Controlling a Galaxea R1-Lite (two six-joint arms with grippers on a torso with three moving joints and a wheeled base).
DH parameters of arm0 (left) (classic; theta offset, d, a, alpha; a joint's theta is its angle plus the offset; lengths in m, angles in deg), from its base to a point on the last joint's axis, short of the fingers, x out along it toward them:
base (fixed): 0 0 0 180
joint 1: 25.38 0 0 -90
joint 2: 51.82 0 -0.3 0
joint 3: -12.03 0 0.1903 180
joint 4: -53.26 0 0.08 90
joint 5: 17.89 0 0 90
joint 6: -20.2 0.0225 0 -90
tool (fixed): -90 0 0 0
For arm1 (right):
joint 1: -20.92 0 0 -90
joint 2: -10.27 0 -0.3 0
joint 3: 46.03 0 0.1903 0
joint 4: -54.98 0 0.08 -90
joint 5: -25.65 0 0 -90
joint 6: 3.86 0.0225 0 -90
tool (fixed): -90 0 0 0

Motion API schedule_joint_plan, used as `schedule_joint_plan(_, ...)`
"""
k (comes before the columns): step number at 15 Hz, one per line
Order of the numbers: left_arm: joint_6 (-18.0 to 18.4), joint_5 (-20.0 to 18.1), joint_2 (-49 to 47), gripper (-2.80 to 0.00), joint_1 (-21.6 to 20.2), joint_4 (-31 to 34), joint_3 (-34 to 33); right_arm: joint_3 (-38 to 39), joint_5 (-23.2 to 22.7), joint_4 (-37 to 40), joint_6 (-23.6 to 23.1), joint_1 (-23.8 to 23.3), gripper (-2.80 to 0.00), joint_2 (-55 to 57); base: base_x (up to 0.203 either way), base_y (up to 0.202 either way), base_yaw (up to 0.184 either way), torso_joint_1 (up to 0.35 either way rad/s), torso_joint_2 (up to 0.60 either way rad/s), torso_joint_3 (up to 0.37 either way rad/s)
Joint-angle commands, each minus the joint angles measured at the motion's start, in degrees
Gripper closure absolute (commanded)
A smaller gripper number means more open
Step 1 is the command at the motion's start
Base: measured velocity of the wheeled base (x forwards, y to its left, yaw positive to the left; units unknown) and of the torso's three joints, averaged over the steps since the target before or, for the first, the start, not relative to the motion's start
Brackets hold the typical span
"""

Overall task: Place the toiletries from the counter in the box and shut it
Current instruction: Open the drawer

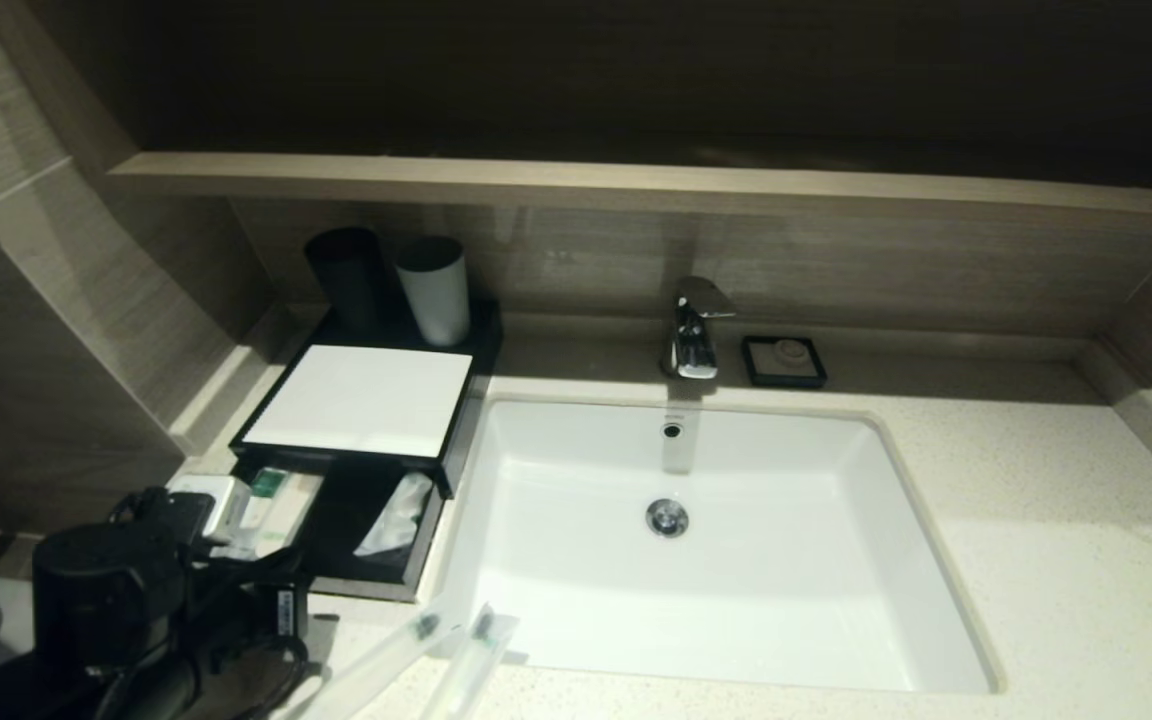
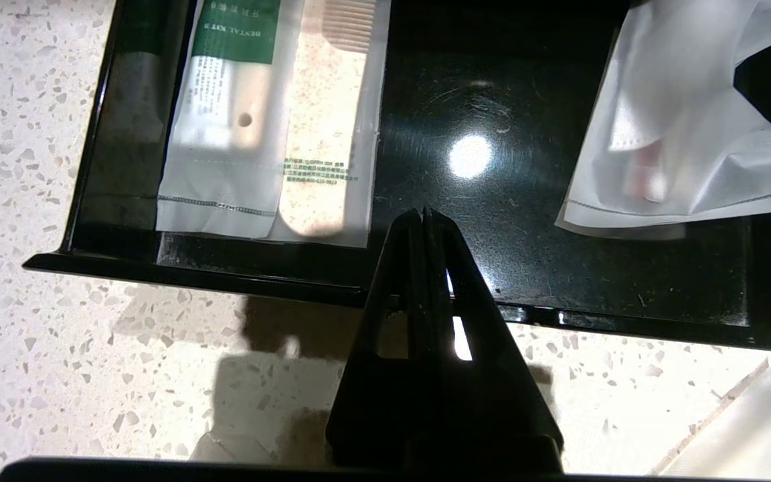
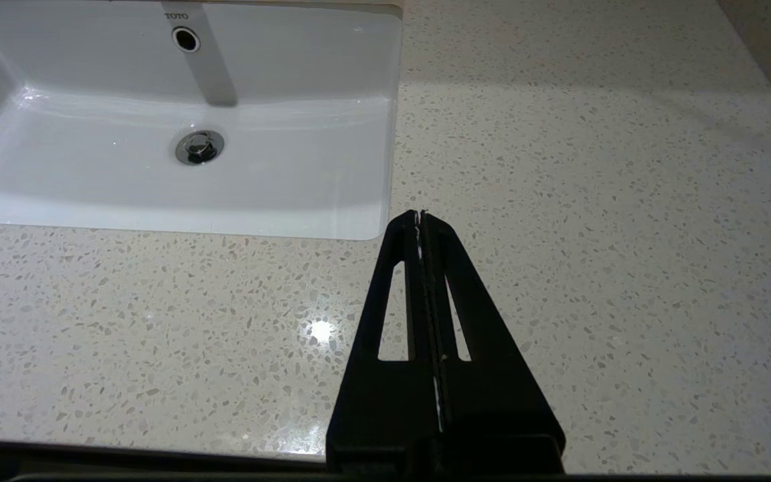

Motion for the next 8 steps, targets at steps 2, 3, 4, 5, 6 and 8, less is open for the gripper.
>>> schedule_joint_plan(2,-0.04,0.11,1.1,0.0,-0.01,-0.52,-1.01,0.01,0.0,0.0,0.0,0.01,0.0,0.03,0.0,0.0,0.0,0.0,0.0,0.0)
schedule_joint_plan(3,-0.11,0.11,1.43,0.0,-0.01,-0.53,-1.31,0.01,0.0,0.0,0.0,0.01,0.0,0.03,0.0,0.0,0.0,0.0,0.0,0.0)
schedule_joint_plan(4,-0.12,0.11,1.69,0.0,-0.01,-0.6,-1.58,0.01,0.0,0.0,0.0,0.01,0.0,0.03,0.0,0.0,0.0,0.0,0.0,0.0)
schedule_joint_plan(5,-0.12,0.18,1.88,0.0,-0.01,-0.53,-1.67,0.01,0.0,0.0,0.0,0.01,0.0,0.03,0.0,0.0,0.0,0.0,0.0,0.0)
schedule_joint_plan(6,-0.12,0.12,2.26,0.0,-0.01,-0.52,-2.07,0.01,0.0,0.0,0.0,0.01,0.0,0.03,0.0,0.0,0.0,0.0,0.0,0.0)
schedule_joint_plan(8,-0.21,0.11,2.29,0.0,-0.01,-0.51,-2.65,0.01,0.0,0.0,0.0,0.01,0.0,0.03,0.0,0.0,0.0,0.0,0.0,0.0)
